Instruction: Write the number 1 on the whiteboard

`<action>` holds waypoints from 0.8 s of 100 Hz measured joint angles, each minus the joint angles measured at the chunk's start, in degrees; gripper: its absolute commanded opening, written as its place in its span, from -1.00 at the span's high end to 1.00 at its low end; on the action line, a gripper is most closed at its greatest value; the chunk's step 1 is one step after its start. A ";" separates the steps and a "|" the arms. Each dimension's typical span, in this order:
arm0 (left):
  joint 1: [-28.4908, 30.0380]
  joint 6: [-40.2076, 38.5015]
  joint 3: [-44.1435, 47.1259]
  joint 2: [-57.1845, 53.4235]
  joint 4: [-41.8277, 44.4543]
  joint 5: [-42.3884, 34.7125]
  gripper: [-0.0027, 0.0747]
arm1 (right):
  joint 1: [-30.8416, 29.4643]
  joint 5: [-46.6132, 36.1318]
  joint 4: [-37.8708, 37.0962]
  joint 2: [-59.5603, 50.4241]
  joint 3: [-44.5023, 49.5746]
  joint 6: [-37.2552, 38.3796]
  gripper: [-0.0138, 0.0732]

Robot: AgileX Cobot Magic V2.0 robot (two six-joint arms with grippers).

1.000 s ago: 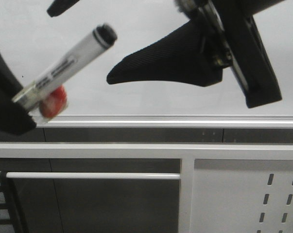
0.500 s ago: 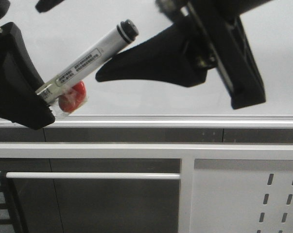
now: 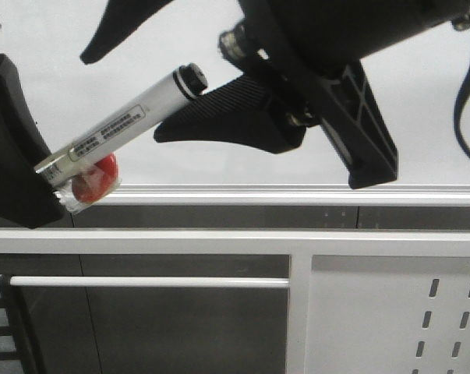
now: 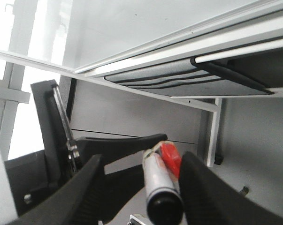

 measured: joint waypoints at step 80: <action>0.00 0.00 -0.09 0.00 0.05 0.12 0.98 | 0.00 0.02 2.16 0.37 0.00 0.00 0.69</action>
